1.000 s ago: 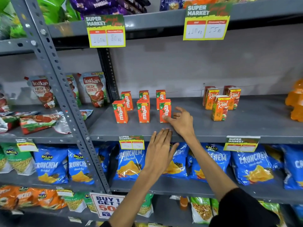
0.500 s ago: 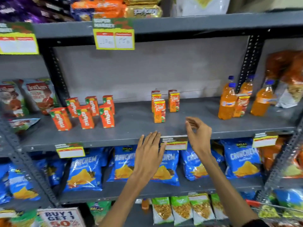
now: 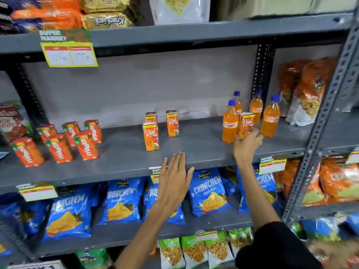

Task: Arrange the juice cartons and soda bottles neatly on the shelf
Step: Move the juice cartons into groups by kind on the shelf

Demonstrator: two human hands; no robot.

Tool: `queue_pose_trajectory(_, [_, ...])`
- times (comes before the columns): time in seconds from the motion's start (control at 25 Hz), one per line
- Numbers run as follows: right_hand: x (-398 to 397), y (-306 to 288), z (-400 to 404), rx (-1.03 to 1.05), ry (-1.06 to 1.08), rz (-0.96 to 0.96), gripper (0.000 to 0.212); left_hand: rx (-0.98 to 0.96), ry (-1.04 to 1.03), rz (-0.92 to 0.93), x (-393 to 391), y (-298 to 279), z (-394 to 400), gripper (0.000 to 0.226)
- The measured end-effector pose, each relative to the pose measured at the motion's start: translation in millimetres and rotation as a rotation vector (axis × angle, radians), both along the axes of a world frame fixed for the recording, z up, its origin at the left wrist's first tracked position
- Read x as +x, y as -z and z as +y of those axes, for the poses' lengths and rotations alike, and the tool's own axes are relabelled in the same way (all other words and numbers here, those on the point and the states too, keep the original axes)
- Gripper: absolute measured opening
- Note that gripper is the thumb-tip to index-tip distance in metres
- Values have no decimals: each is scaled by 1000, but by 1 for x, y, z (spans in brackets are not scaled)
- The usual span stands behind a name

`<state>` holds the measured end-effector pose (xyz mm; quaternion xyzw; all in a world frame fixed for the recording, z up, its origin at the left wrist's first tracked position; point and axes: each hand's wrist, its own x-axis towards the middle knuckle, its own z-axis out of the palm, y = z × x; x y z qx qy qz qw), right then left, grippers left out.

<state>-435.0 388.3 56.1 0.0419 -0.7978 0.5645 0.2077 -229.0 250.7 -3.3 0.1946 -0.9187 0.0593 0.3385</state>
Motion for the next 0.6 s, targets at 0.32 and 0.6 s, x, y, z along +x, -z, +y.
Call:
queue_pose_trajectory(0.32, [-55, 1, -2, 118, -87, -58, 62, -78, -11, -16, -4, 6, -9, 44])
queue_pose_trajectory(0.6, [-42, 2, 3, 9, -38, -41, 47, -81, -16, -62, -4, 5, -11, 44])
